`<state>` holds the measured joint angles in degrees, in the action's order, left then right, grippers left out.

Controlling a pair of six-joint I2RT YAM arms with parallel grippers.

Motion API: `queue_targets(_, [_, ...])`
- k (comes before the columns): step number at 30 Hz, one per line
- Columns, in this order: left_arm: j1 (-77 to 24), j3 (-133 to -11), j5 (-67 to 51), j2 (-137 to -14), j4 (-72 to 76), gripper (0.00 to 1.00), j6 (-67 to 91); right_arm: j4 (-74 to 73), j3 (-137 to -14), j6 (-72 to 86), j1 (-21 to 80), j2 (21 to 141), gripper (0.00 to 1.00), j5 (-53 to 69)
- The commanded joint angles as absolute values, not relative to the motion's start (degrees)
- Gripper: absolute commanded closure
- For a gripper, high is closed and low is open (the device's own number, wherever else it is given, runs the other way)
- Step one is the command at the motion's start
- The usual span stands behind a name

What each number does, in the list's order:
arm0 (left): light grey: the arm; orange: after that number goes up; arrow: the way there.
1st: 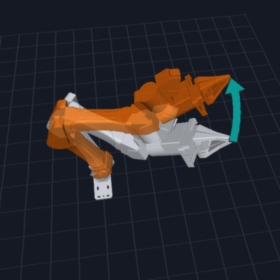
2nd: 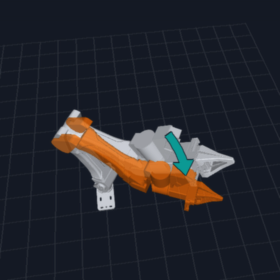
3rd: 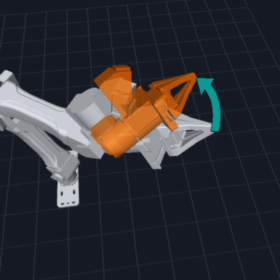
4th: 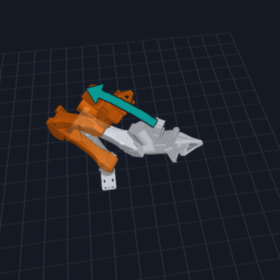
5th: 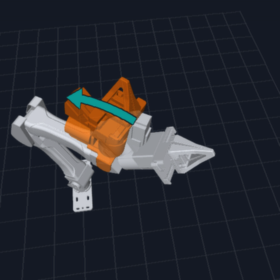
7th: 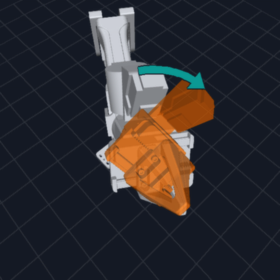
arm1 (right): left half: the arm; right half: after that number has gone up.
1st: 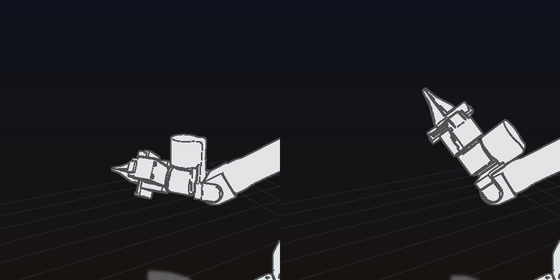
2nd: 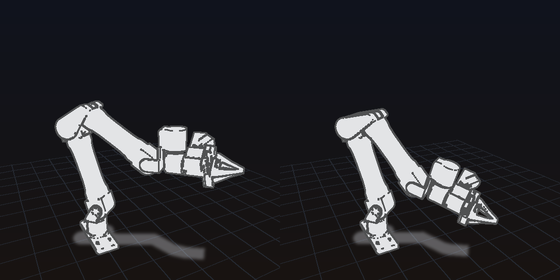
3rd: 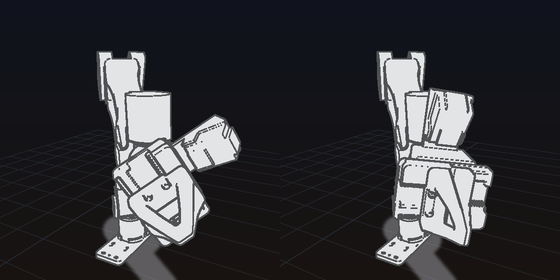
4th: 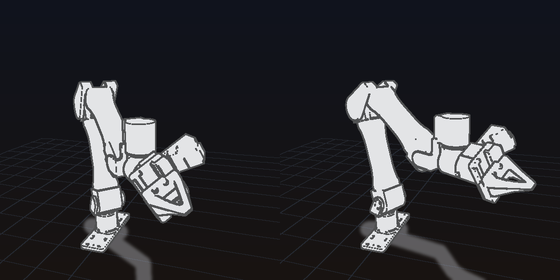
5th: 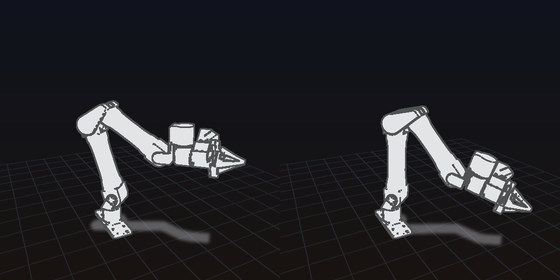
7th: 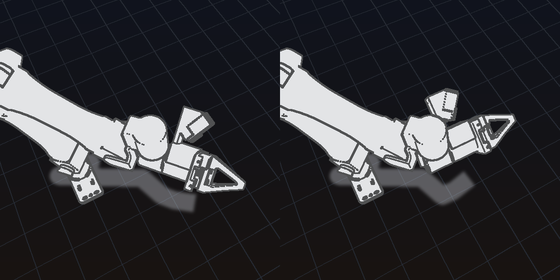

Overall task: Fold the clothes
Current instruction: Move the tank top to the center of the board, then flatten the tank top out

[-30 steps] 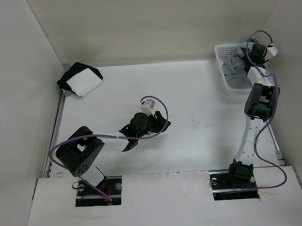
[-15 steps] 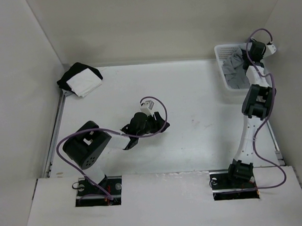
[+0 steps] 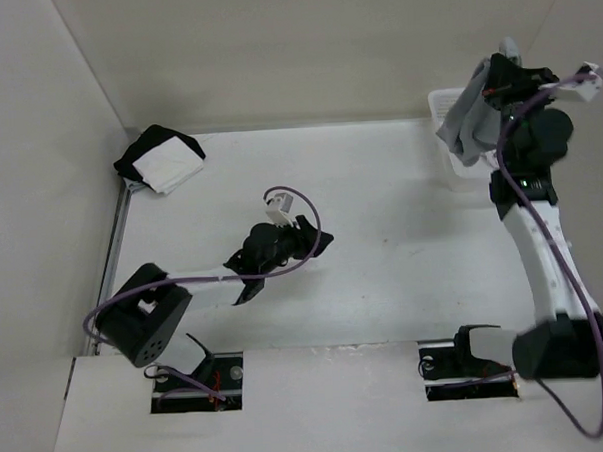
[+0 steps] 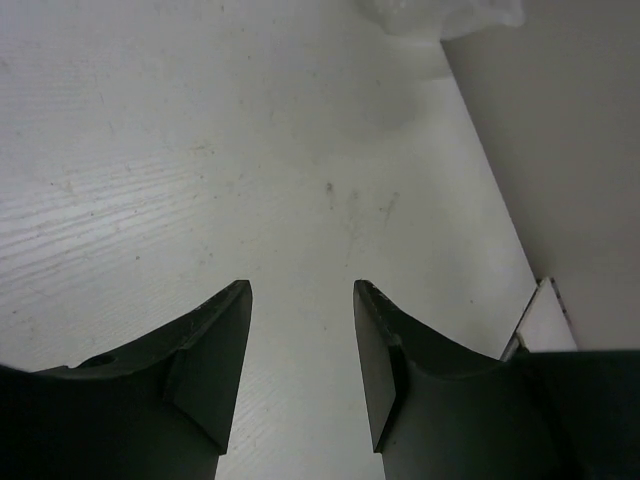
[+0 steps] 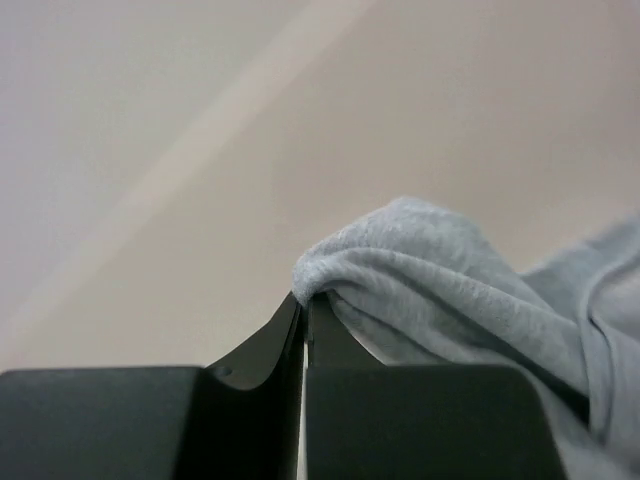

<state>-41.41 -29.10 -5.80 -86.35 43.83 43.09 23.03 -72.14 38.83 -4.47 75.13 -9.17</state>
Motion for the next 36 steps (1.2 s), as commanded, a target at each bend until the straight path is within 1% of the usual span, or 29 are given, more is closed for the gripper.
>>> queue_targets(1, [-39.7, -27.2, -2.2, -74.8, 43.7, 0.57, 43.5, 27.1, -68.7, 33.9, 4.6, 58.1, 1.0, -7.3])
queue_targets(2, [-38.6, -26.8, -0.2, -69.3, 40.0, 0.57, 43.3, 24.1, -69.9, 31.0, 10.4, 53.3, 1.0, -8.4])
queue_targets(4, [-37.8, -26.5, 1.1, -65.7, 37.5, 0.56, 43.3, 21.6, -71.6, 27.6, 16.2, 50.2, 1.0, -9.5])
queue_targets(6, [-35.8, -26.0, 3.2, -58.0, 32.6, 0.56, 43.9, 16.5, -74.4, 24.5, 25.0, 48.4, 0.99, -11.5])
queue_targets(7, [-35.6, -26.0, 3.3, -57.3, 32.2, 0.56, 43.9, 15.9, -74.6, 24.4, 26.0, 48.4, 0.99, -11.5])
queue_targets(9, [-33.2, -25.8, 3.7, -51.7, 27.9, 0.56, 44.5, 14.3, -72.8, 24.6, 30.9, 49.7, 0.98, -11.2])
queue_targets(12, [-30.2, -25.3, 3.8, -48.1, 23.7, 0.56, 45.0, 17.1, -64.6, 28.0, 34.0, 53.0, 0.97, -11.0])
queue_targets(14, [-27.5, -24.3, 3.8, -46.9, 21.4, 0.56, 45.7, 23.9, -55.0, 35.3, 34.3, 59.0, 0.96, -9.5])
queue_targets(16, [-26.2, -23.6, 3.7, -47.0, 20.7, 0.56, 46.0, 27.8, -51.4, 39.3, 34.4, 63.1, 0.96, -8.4])
queue_targets(17, [-24.9, -22.9, 3.5, -47.5, 20.3, 0.56, 46.2, 32.6, -48.9, 43.0, 34.5, 68.9, 0.97, -7.1])
queue_targets(19, [-23.9, -22.2, 3.2, -48.7, 20.2, 0.57, 46.3, 37.1, -48.4, 44.7, 34.7, 76.4, 0.97, -6.5])
queue_targets(22, [-23.2, -21.8, 3.0, -50.7, 20.2, 0.57, 46.2, 39.0, -54.6, 45.2, 34.5, 90.5, 0.98, -6.1])
queue_targets(23, [-23.5, -21.8, 3.0, -51.5, 20.2, 0.57, 46.1, 38.5, -57.9, 45.1, 33.8, 95.1, 0.96, -6.3])
queue_targets(25, [-23.9, -21.8, 3.0, -52.6, 20.1, 0.58, 45.7, 35.9, -63.8, 45.3, 31.3, 101.2, 0.85, -6.4])
queue_targets(26, [-24.3, -21.9, 2.9, -52.9, 19.8, 0.58, 45.4, 34.1, -65.6, 45.8, 30.4, 102.3, 0.75, -6.5])
queue_targets(28, [-25.8, -22.2, 3.2, -53.3, 18.0, 0.58, 44.3, 31.9, -66.4, 45.1, 29.1, 101.4, 0.6, -6.7])
queue_targets(29, [-27.3, -22.6, 3.6, -53.8, 17.1, 0.59, 43.4, 31.7, -64.7, 44.1, 28.8, 99.4, 0.55, -7.2])
queue_targets(31, [-30.7, -23.5, 3.9, -55.4, 16.4, 0.61, 41.3, 31.8, -59.1, 42.2, 28.4, 94.7, 0.51, -8.9])
queue_targets(32, [-32.6, -24.1, 4.4, -56.5, 15.8, 0.61, 40.3, 31.6, -56.3, 41.7, 28.4, 92.5, 0.5, -10.0])
queue_targets(33, [-35.2, -24.9, 5.5, -58.1, 15.0, 0.61, 38.9, 30.9, -52.2, 40.6, 28.4, 89.4, 0.52, -11.4])
queue_targets(34, [-37.8, -25.7, 7.1, -59.9, 13.9, 0.61, 37.5, 30.2, -48.9, 39.9, 28.4, 87.1, 0.57, -12.6])
queue_targets(35, [-40.2, -26.5, 9.0, -61.9, 13.1, 0.61, 36.3, 28.6, -44.8, 39.9, 28.4, 84.3, 0.67, -14.1])
queue_targets(36, [-42.0, -27.2, 10.4, -63.5, 12.9, 0.61, 35.4, 26.7, -41.8, 40.2, 28.4, 82.5, 0.79, -15.4])
